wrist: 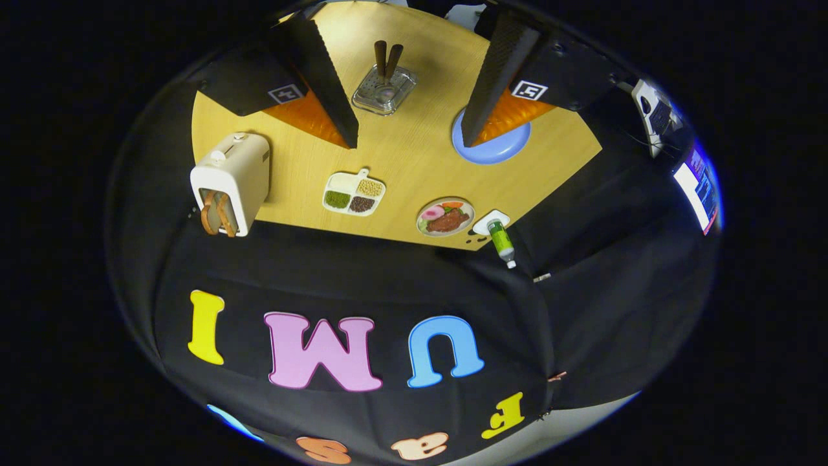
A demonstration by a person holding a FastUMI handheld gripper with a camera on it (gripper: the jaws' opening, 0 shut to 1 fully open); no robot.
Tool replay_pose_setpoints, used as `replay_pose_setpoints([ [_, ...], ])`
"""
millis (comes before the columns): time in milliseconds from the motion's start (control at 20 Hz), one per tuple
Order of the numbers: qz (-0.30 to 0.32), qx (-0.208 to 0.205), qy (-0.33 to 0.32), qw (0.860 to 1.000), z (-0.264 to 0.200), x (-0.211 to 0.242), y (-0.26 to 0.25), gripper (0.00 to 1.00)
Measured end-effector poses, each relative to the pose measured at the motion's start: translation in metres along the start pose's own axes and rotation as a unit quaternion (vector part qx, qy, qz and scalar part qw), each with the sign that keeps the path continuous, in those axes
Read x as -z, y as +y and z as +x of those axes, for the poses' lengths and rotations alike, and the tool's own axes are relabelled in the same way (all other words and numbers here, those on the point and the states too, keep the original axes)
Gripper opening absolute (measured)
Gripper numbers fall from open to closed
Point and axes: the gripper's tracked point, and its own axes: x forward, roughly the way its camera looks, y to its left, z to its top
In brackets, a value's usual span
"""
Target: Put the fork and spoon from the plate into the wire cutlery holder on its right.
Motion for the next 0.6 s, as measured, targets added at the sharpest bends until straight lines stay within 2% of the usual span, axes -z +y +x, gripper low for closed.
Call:
replay_pose_setpoints([
  [600,0.01,0.016,-0.059,0.998,-0.012,-0.024,-0.001,1.0],
])
